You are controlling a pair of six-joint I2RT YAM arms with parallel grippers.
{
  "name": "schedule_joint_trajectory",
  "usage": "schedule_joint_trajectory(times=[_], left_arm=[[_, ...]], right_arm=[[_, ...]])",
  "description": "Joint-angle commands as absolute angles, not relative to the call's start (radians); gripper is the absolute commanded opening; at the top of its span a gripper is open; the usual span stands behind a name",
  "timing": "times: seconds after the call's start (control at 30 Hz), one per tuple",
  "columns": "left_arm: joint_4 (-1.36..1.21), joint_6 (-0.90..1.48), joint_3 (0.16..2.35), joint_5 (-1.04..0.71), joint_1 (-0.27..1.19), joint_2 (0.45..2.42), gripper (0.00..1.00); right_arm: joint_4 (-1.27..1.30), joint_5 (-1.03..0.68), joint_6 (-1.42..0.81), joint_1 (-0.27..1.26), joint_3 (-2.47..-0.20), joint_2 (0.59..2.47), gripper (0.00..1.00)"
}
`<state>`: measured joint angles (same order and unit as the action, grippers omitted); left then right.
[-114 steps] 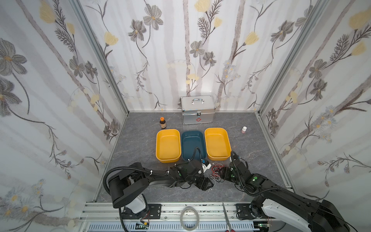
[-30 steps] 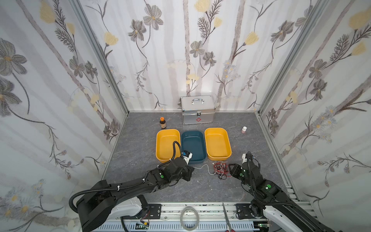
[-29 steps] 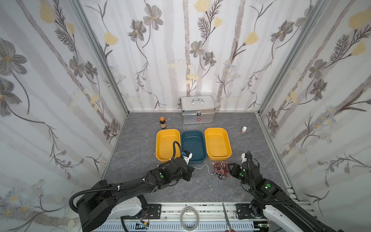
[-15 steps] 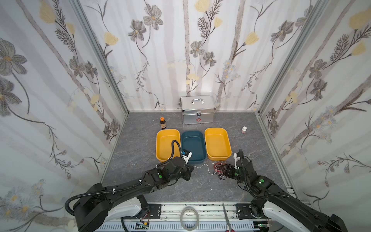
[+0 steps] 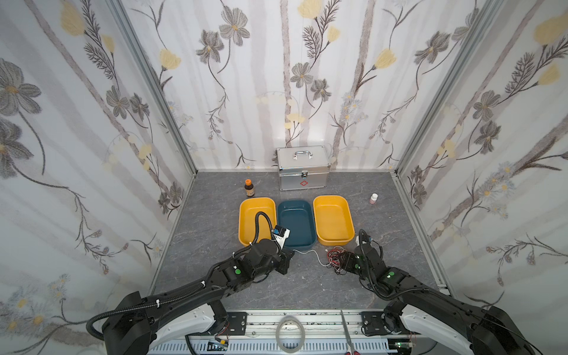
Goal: Untangle the cables
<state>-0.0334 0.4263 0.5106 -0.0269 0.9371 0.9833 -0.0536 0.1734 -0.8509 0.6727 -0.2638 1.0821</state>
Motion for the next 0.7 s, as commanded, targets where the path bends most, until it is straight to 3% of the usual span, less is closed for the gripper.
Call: schedule_joint_trajectory(times=[0.0,0.3,0.67], left_arm=[[-0.048,0.439,0.504,0.012,0.929,0.941,0.00],[-0.026,0.456,0.458,0.049,0.884,0.799,0.00],[0.093,0.447,0.500,0.112,0.839,0.760,0.00]], right_arm=[[0.012,0.245,-0.876,0.670,-0.253,1.104,0.51],[0.015,0.247,-0.885,0.627,-0.220,1.116,0.40],[-0.067,0.237,-0.870,0.560,-0.205,1.002,0.44]])
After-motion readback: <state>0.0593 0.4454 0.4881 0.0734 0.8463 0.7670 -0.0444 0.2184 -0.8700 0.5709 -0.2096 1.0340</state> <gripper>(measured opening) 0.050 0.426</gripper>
